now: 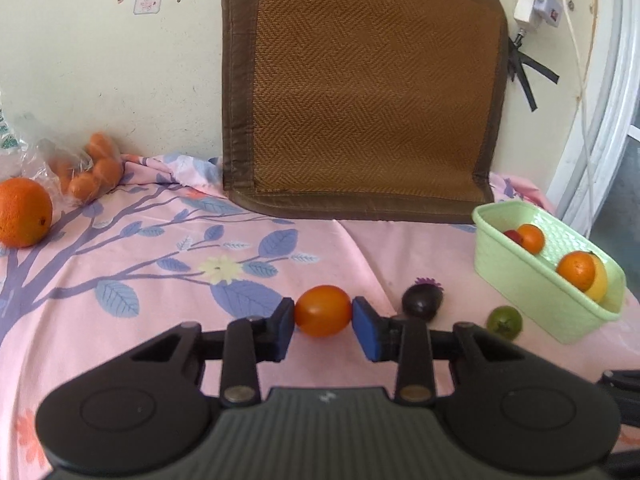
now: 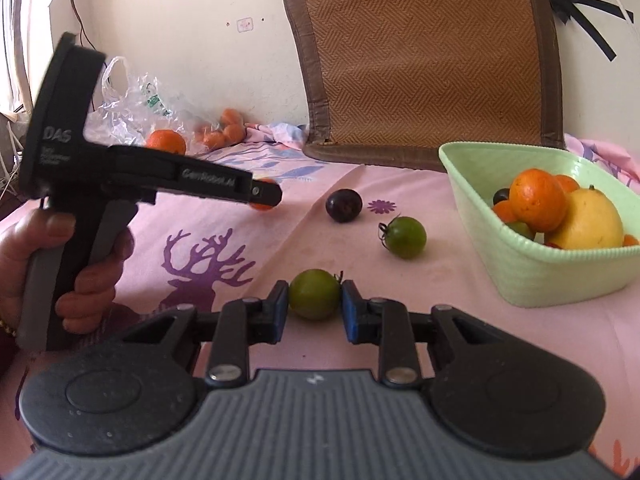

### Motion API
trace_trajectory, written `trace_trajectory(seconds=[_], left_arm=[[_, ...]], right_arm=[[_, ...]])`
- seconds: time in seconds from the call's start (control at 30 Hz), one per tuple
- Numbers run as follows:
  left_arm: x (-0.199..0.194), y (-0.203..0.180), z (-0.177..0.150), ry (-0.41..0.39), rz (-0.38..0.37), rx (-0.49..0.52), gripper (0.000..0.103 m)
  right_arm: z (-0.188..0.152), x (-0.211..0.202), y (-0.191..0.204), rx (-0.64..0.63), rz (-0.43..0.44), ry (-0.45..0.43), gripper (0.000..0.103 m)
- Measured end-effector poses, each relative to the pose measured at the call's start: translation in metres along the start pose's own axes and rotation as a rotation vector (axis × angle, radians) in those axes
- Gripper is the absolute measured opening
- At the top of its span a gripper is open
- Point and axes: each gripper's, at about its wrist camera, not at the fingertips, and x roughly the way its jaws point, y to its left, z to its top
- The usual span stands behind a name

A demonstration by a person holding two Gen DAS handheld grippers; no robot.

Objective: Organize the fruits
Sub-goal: 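Grasp a tangerine with the left tool while the right carries the green tomato to the basket, then open both tools to drop the tangerine and green tomato into the basket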

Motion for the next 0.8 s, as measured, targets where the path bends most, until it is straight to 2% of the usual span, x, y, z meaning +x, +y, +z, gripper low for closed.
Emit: trace_trajectory(seconds=[0.2, 0.37, 0.43, 0.53, 0.63, 0.73, 0.8], left_arm=[[-0.043, -0.038, -0.013, -0.035, -0.140, 0.038, 0.032], [-0.050, -0.078, 0.015, -0.083, -0.264, 0.078, 0.032], [-0.042, -0.096, 0.029, -0.087, -0.302, 0.092, 0.032], [-0.017, -0.120, 0.050, -0.082, -0.324, 0.113, 0.032], [0.017, -0.132, 0.064, -0.020, -0.349, 0.084, 0.032], [0.048, -0.138, 0.065, 0.039, -0.333, 0.056, 0.032], [0.062, -0.136, 0.063, 0.076, -0.330, 0.037, 0.037]], right_arm=[[-0.003, -0.034, -0.020, 0.095, -0.053, -0.154, 0.030], [0.005, -0.072, -0.055, 0.161, -0.210, -0.340, 0.030], [0.014, -0.073, -0.076, 0.194, -0.255, -0.357, 0.030], [0.029, -0.063, -0.108, 0.237, -0.251, -0.357, 0.031], [0.036, -0.043, -0.128, 0.244, -0.256, -0.327, 0.031], [0.031, -0.027, -0.138, 0.263, -0.252, -0.305, 0.032], [0.027, -0.023, -0.142, 0.278, -0.231, -0.284, 0.033]])
